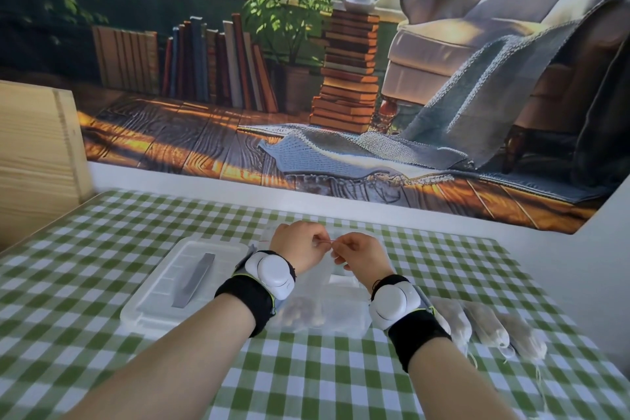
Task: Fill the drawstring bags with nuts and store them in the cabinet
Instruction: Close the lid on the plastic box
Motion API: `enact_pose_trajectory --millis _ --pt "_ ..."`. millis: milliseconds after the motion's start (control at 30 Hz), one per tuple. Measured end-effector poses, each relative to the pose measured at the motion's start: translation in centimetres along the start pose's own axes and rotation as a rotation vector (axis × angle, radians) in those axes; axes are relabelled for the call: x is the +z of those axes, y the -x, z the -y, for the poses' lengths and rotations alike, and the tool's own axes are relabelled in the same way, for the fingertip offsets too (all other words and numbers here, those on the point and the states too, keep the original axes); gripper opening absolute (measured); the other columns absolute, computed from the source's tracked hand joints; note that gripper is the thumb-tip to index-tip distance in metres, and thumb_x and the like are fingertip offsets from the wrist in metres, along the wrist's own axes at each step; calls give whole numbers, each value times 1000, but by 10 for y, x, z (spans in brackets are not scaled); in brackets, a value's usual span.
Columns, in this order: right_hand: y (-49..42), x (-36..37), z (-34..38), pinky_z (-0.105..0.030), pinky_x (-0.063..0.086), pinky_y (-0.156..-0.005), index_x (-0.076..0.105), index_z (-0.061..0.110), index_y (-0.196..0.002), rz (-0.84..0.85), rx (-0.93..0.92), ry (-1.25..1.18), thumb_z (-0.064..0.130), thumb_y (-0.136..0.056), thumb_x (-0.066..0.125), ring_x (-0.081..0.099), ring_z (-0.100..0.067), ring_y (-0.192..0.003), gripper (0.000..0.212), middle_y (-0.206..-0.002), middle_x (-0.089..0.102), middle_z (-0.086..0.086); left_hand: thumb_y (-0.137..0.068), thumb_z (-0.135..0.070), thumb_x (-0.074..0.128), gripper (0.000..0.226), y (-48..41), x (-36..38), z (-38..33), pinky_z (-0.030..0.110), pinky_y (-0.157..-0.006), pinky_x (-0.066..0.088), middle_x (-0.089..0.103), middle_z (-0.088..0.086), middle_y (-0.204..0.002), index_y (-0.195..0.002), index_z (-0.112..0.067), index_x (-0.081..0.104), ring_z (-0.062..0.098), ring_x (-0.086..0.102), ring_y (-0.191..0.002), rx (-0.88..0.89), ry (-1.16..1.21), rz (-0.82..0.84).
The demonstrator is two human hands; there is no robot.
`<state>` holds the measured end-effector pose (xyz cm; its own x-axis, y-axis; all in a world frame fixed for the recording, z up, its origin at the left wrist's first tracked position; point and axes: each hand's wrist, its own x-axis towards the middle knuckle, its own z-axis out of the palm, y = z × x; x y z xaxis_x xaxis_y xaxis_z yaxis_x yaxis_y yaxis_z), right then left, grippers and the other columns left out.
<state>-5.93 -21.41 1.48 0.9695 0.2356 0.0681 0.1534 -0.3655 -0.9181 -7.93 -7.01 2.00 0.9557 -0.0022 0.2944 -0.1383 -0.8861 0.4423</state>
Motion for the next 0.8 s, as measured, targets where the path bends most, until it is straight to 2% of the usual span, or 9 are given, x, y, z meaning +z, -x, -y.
enact_pose_trajectory --millis 167,400,600,800 --pt "0 0 0 -20 45 -59 59 11 -83 27 -6 40 15 -92 55 56 -8 -62 10 -70 62 3 -91 -27 52 16 1 2 -2 33 -90 40 69 -9 -93 -87 -25 67 14 61 -92 14 -21 -15" --pt "-1 -1 -2 -22 45 -60 55 10 -86 -10 -5 60 12 -94 49 56 -9 -63 10 -72 59 3 -93 -37 51 17 -2 -1 1 36 -100 36 68 -12 -104 -95 -29 67 11 59 -103 -54 58 66" --pt "-2 0 -3 -20 46 -60 57 16 -82 24 -7 54 15 -93 51 57 -8 -64 12 -73 61 4 -95 -34 50 18 -3 -1 -1 34 -97 35 68 -10 -104 -97 -26 66 14 59 -102 -65 23 60" --pt "-1 0 -4 -19 44 -61 57 15 -81 19 -48 100 12 -92 51 55 -10 -64 13 -70 61 3 -92 -36 54 16 -2 -8 -2 37 -95 42 67 -9 -105 -93 -26 66 16 60 -100 -129 94 149"
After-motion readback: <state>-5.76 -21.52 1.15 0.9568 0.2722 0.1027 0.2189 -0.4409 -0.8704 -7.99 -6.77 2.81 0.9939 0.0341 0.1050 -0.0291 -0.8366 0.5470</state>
